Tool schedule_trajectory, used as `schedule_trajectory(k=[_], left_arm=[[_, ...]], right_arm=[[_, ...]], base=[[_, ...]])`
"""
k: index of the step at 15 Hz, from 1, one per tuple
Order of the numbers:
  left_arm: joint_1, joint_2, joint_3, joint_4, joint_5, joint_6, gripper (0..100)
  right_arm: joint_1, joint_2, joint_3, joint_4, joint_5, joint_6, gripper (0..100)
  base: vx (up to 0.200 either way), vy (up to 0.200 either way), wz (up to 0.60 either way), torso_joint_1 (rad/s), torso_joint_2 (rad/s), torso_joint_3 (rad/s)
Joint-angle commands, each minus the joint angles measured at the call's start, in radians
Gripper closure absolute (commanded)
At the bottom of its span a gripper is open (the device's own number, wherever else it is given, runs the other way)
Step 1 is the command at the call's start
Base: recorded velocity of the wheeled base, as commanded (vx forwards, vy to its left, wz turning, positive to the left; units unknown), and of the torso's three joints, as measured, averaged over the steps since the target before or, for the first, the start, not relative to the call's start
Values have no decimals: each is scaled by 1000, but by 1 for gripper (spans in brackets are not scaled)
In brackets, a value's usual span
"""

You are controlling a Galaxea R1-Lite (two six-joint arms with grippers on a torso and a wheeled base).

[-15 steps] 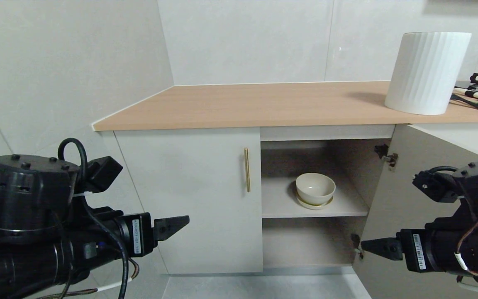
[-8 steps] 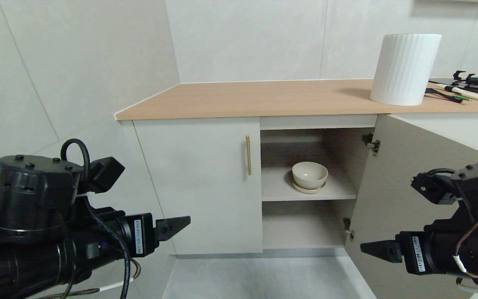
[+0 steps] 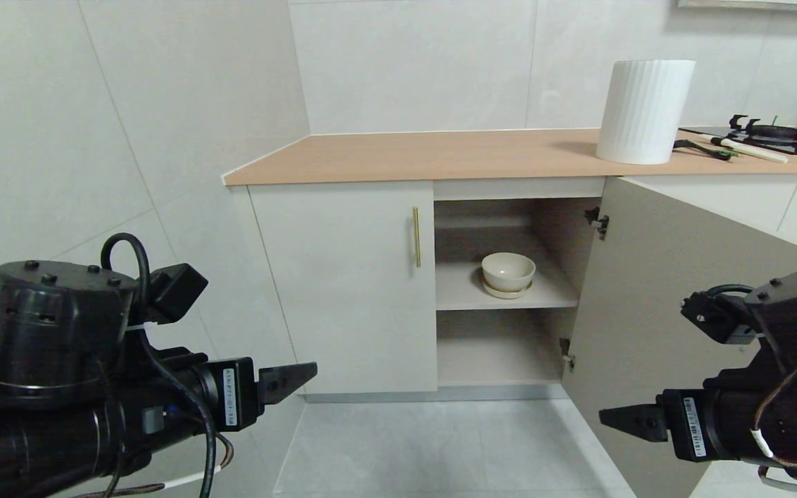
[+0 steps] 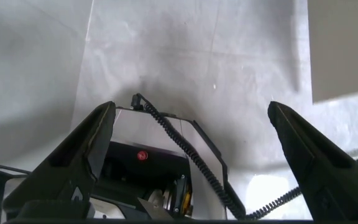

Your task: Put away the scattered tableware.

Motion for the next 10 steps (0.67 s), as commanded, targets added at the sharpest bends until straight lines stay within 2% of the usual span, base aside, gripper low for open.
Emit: schedule_trajectory(k=[1, 8, 10], left_arm=[[0, -3, -1, 0, 2, 0, 0], [0, -9, -1, 0, 3, 1, 0], [0, -6, 0, 0, 5, 3, 0]], right_arm=[[0, -23, -2, 0, -3, 0, 0], [-3, -143, 40, 9, -1, -3, 0], [-9, -149, 37, 9, -3, -12, 0]], base=[[0, 0, 0, 0, 0, 0], [0, 0, 0, 0, 0, 0], [0, -200, 0, 10, -2, 0]])
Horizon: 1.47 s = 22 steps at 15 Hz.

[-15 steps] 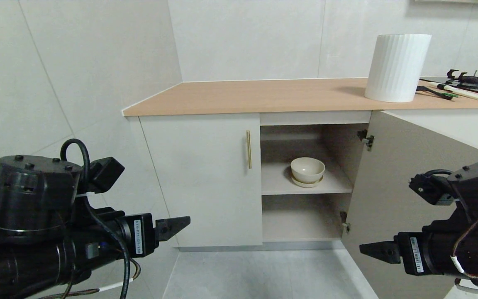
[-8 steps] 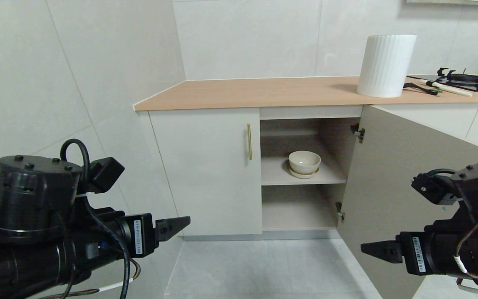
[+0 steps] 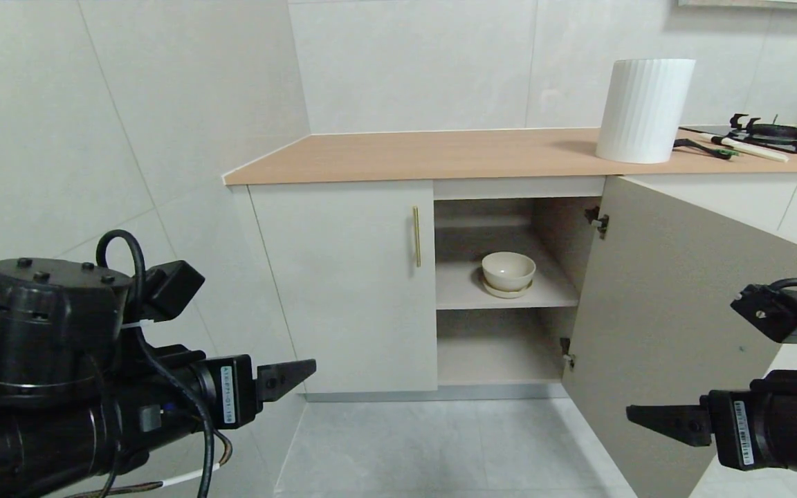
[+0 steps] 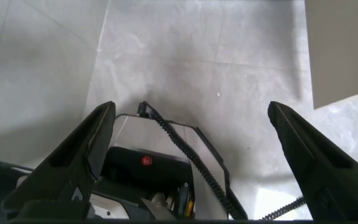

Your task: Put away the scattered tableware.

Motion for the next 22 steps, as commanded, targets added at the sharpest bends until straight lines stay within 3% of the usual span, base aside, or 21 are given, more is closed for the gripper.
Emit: schedule_trajectory(k=[1, 10, 18, 20, 22], left_arm=[[0, 2, 2, -1, 1, 2, 0], [0, -7, 4, 0, 1, 3, 0], [0, -8, 5, -1, 1, 3, 0], [0, -7, 5, -1, 1, 3, 0], [0, -7, 5, 0, -1, 2, 0]], right_arm=[[-17, -22, 2, 1, 0, -6, 0], [-207, 14, -14, 49, 1, -86, 0], [-647, 176, -150, 93, 26, -181, 0], [-701, 231, -178, 76, 46, -172, 0], [-715, 308, -175, -25, 75, -130, 0]], base=[[0, -200, 0, -2, 2, 12], [0, -200, 0, 5, 1, 1], [0, 0, 0, 0, 0, 0], [0, 0, 0, 0, 0, 0], [0, 0, 0, 0, 0, 0]])
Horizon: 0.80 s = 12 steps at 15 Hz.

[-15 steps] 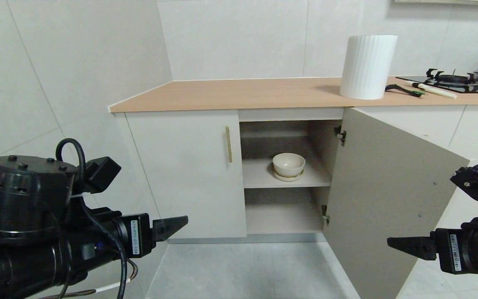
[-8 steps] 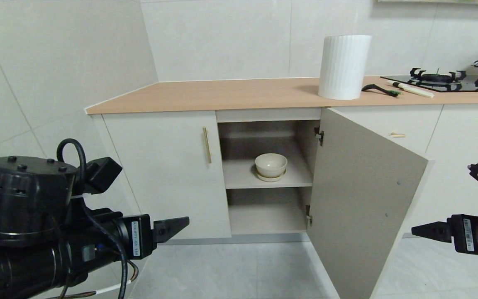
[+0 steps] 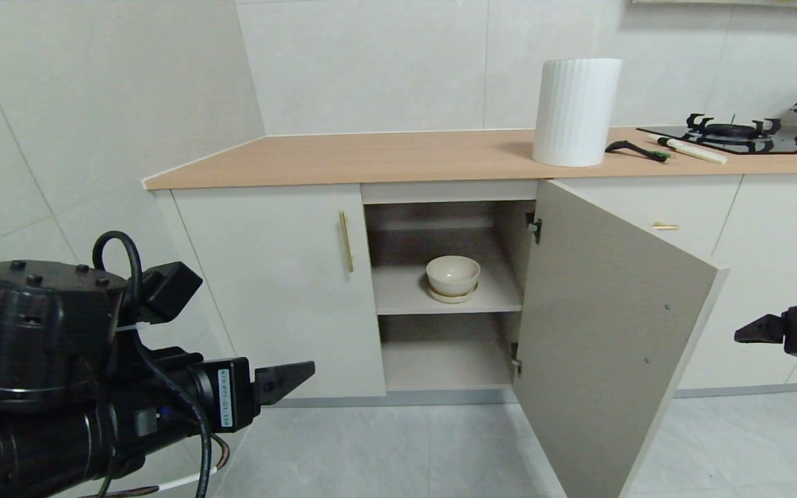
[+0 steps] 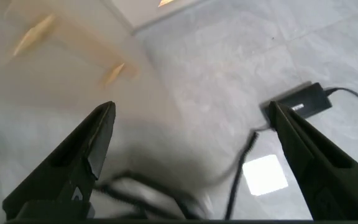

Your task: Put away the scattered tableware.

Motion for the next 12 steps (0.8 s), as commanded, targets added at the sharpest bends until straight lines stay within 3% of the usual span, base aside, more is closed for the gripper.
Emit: schedule_trajectory(k=[1, 7, 11, 12], left_arm=[[0, 2, 0, 0, 0, -1, 0], [0, -4, -6, 0, 2, -2, 0], [2, -33, -10, 0, 2, -1, 0], [4, -36, -11, 0, 2, -1, 0]], right_arm=[[-16, 135, -2, -101, 14, 73, 0], [4, 294, 5, -273, 17, 206, 0], [72, 324, -1, -285, 17, 237, 0], [135, 322, -4, -285, 15, 240, 0]], base=[[0, 0, 0, 0, 0, 0], [0, 0, 0, 0, 0, 0], [0, 0, 0, 0, 0, 0], [0, 0, 0, 0, 0, 0]])
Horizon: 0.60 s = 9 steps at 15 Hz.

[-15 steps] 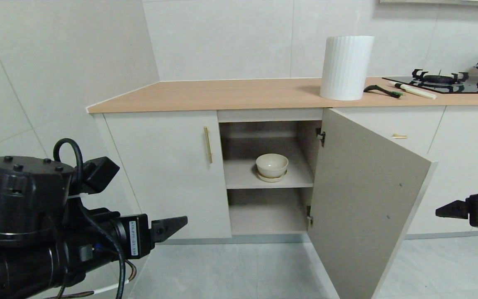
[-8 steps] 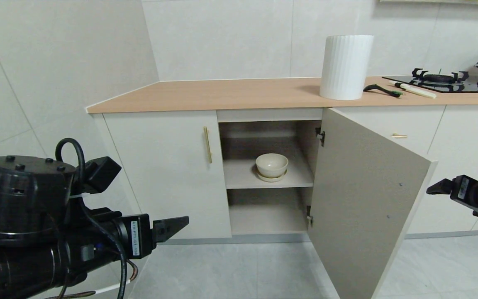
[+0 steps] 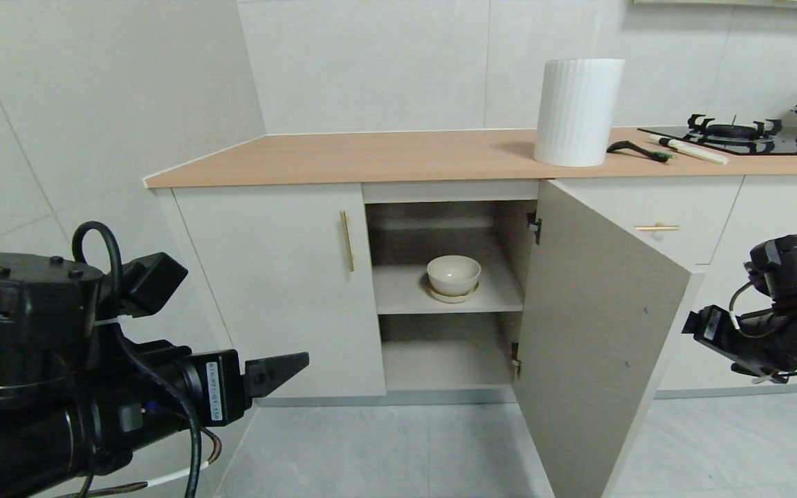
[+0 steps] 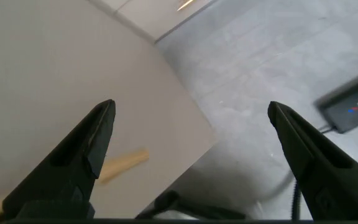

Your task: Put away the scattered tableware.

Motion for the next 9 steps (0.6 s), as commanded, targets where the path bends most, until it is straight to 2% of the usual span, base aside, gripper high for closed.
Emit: schedule_trajectory(k=[1, 5, 9], left_arm=[[1, -9, -2, 0, 0, 0, 0], [15, -7, -6, 0, 0, 1, 0], [24, 2, -28, 4, 0, 1, 0]], right_arm=[[96, 11, -5, 0, -2, 2, 0], [269, 72, -83, -6, -5, -4, 0], [392, 207, -209, -6, -2, -7, 0]], base=[[0, 0, 0, 0, 0, 0], [0, 0, 0, 0, 0, 0], [0, 0, 0, 0, 0, 0]])
